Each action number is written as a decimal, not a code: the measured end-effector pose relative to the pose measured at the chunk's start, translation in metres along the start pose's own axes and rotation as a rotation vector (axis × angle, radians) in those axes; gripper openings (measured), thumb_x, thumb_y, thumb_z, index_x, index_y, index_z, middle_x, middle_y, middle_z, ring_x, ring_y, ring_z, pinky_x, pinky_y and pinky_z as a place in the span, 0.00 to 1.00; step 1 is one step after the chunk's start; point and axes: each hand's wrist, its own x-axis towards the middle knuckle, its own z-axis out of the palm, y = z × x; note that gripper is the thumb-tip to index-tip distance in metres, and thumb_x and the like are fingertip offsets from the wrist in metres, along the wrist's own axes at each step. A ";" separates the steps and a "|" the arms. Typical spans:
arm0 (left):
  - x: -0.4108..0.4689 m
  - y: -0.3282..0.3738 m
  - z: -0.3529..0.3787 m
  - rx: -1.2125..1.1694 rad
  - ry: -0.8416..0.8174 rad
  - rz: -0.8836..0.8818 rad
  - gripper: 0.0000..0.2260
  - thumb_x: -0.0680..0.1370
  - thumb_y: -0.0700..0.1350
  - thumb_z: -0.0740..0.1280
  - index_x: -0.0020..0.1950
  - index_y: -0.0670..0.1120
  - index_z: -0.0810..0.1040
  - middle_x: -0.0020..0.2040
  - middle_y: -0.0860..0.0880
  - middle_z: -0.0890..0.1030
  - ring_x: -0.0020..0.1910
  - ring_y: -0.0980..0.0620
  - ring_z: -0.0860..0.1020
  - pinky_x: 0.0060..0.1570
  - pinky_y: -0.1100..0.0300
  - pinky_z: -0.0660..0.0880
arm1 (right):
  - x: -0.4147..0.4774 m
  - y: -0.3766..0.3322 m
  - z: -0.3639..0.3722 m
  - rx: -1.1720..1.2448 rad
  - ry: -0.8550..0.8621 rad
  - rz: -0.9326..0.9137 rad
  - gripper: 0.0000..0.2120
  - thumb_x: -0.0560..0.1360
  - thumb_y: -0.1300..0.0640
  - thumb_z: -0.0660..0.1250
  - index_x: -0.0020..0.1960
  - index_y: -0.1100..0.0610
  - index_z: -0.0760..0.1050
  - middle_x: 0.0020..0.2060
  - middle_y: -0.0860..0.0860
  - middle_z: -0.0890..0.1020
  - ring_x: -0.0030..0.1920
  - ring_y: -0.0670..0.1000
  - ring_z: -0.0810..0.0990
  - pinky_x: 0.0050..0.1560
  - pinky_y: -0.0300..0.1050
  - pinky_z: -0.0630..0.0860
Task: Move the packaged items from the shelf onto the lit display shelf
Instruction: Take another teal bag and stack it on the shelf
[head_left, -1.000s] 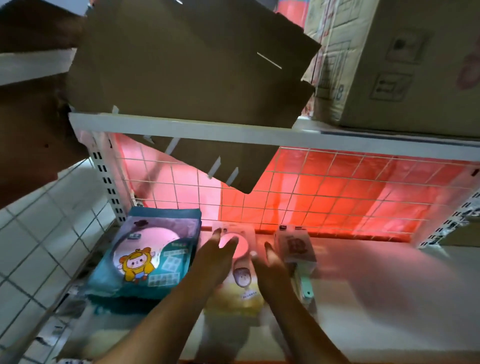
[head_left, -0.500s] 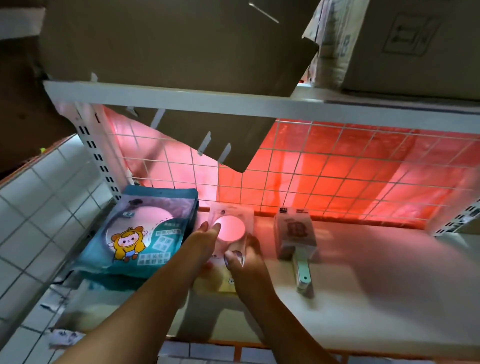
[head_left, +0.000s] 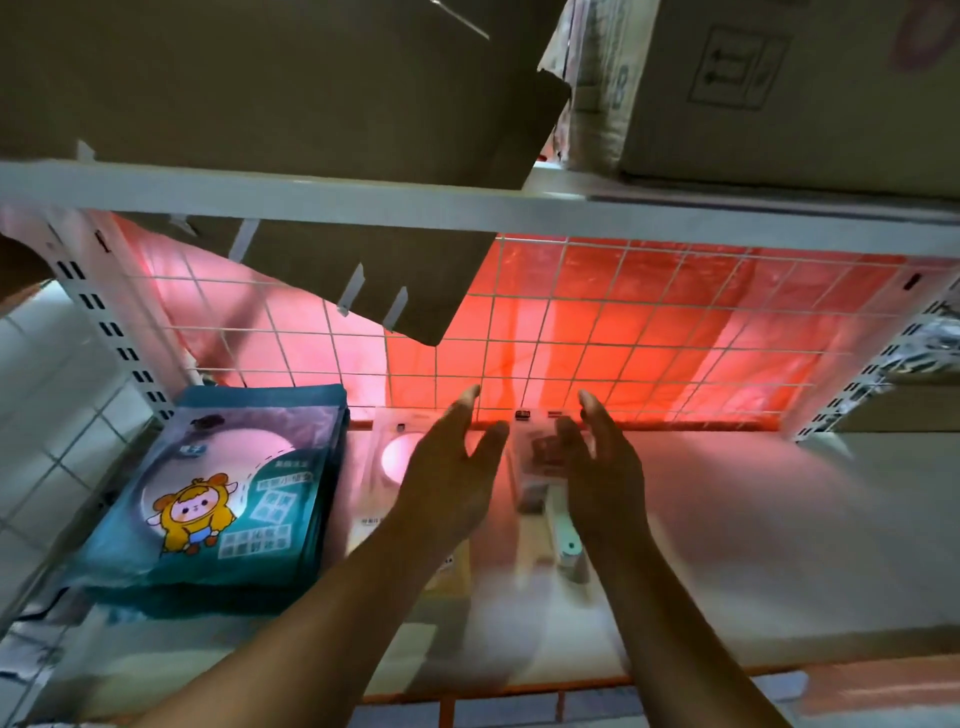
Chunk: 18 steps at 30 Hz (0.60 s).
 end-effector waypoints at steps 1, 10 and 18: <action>0.001 0.009 0.013 -0.090 -0.058 -0.078 0.16 0.85 0.51 0.62 0.73 0.57 0.68 0.62 0.60 0.75 0.57 0.65 0.75 0.55 0.75 0.67 | 0.010 0.008 -0.011 -0.014 0.022 0.034 0.27 0.80 0.39 0.60 0.73 0.53 0.71 0.61 0.50 0.78 0.56 0.46 0.77 0.52 0.36 0.70; 0.024 -0.016 0.081 -0.553 0.007 -0.693 0.25 0.84 0.61 0.56 0.50 0.42 0.82 0.44 0.44 0.85 0.48 0.46 0.81 0.53 0.54 0.76 | 0.032 0.083 -0.019 0.285 -0.182 0.427 0.22 0.84 0.43 0.54 0.51 0.56 0.81 0.45 0.56 0.86 0.52 0.61 0.83 0.57 0.59 0.78; 0.027 -0.019 0.098 -0.522 0.067 -0.744 0.28 0.82 0.65 0.59 0.49 0.43 0.85 0.45 0.43 0.87 0.51 0.43 0.83 0.64 0.48 0.76 | 0.033 0.083 -0.015 0.281 -0.289 0.439 0.27 0.73 0.31 0.57 0.53 0.51 0.82 0.46 0.51 0.87 0.53 0.55 0.84 0.62 0.59 0.77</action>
